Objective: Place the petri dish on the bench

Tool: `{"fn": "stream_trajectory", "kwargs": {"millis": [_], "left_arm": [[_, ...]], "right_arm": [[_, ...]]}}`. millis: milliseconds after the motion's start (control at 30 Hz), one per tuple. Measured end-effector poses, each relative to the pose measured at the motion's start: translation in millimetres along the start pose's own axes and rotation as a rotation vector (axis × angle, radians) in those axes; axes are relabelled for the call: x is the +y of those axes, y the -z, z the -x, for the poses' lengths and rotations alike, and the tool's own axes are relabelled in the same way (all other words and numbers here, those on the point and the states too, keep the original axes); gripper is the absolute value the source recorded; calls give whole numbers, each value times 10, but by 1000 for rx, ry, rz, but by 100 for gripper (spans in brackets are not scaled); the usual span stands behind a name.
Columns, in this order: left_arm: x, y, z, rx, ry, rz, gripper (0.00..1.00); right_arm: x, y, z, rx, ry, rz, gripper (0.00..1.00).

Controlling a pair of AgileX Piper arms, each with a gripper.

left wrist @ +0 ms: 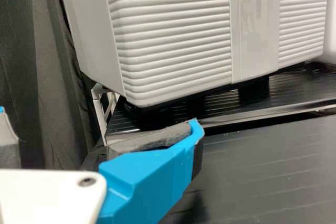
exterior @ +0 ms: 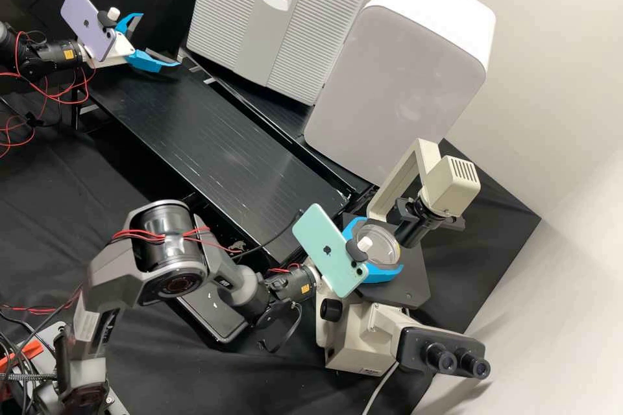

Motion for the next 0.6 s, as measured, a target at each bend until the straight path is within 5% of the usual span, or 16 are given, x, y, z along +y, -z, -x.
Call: {"fn": "stream_trajectory", "kwargs": {"millis": [233,600], "left_arm": [[0,0,0,0,0,0,100],[0,0,0,0,0,0,100]], "right_arm": [[-48,214,454,56,24,-18,0],[-326,948,1076,416,74,28,0]]}}
